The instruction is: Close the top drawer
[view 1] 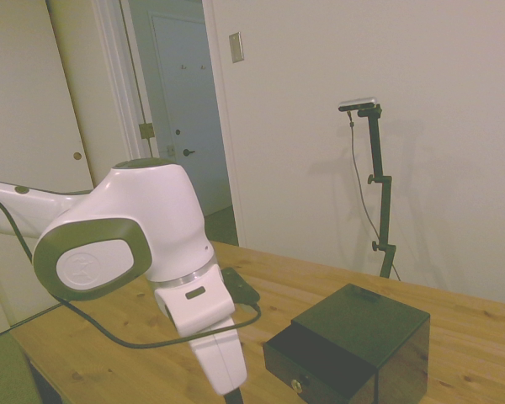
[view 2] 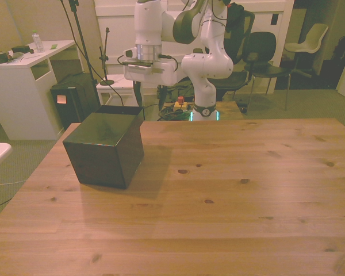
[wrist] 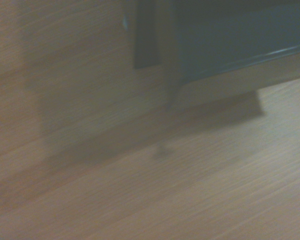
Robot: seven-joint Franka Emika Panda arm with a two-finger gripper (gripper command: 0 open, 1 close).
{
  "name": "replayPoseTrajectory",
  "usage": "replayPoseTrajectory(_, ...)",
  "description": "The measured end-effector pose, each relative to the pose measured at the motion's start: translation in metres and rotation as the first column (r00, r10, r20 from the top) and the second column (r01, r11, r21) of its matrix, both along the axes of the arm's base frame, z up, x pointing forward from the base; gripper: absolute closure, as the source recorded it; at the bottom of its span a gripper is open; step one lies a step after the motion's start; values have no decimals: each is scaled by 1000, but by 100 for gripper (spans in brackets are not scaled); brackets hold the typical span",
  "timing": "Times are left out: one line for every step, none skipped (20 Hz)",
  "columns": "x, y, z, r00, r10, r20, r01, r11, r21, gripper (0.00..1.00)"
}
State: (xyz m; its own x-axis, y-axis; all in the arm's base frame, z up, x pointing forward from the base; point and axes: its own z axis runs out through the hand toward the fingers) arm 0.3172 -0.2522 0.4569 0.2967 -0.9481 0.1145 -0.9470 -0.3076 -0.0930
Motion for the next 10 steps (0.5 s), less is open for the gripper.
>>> replayPoseTrajectory(1, -6, 0, 1000, -5, 0, 5, 1000, -3, 0)
replayPoseTrajectory(3, -12, 0, 1000, -8, 0, 8, 1000, -5, 0)
replayPoseTrajectory(6, -16, 0, 1000, -9, -1, 9, 1000, -7, 0)
replayPoseTrajectory(8, -18, 0, 1000, -9, -3, 9, 1000, -9, 100)
replayPoseTrajectory(10, -21, 0, 1000, -8, -6, 8, 1000, -10, 100)
replayPoseTrajectory(12, -22, -1, 1000, -4, -8, 4, 1000, -10, 100)
replayPoseTrajectory(13, -22, -2, 1000, 0, -11, 0, 1000, -10, 100)
replayPoseTrajectory(13, -22, -2, 1000, 2, -12, -2, 1000, -10, 100)
replayPoseTrajectory(14, -21, -2, 1000, 4, -12, -4, 1000, -10, 100)
replayPoseTrajectory(15, -20, -2, 1000, 6, -13, -7, 1000, -11, 100)
